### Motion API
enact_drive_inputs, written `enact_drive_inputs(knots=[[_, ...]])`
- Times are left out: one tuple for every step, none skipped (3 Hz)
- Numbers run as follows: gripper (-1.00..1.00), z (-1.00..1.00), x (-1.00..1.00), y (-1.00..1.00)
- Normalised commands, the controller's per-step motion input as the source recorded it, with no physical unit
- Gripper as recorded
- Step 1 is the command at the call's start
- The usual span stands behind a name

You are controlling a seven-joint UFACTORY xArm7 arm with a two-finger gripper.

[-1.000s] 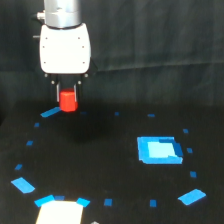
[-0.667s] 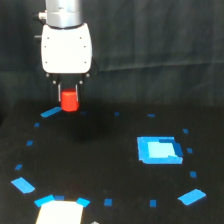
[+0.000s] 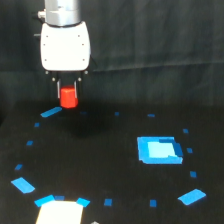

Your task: Pick up the red object from the table

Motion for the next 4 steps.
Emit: enact_drive_inputs(knots=[[-0.81, 0.46, 0.27, -0.15], [-0.86, -0.28, 0.01, -0.22], [-0.58, 0.35, 0.71, -0.73], [-0.73, 0.53, 0.49, -0.30]])
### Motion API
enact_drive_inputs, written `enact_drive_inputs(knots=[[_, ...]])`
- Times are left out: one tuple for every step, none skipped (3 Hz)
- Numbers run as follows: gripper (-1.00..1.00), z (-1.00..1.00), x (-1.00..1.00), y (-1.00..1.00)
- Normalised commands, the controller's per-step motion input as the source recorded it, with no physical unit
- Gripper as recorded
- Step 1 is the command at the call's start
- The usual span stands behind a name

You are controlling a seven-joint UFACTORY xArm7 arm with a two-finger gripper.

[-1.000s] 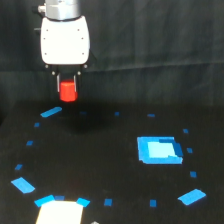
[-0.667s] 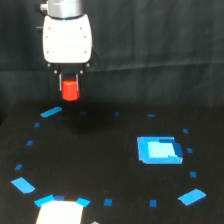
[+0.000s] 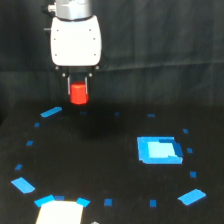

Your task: Pick up the red object from the table

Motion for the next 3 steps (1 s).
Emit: enact_drive_inputs(knots=[[-0.77, -0.59, -0.22, 0.15], [-0.63, -0.67, 0.24, -0.14], [-1.00, -0.65, -0.05, -0.12]])
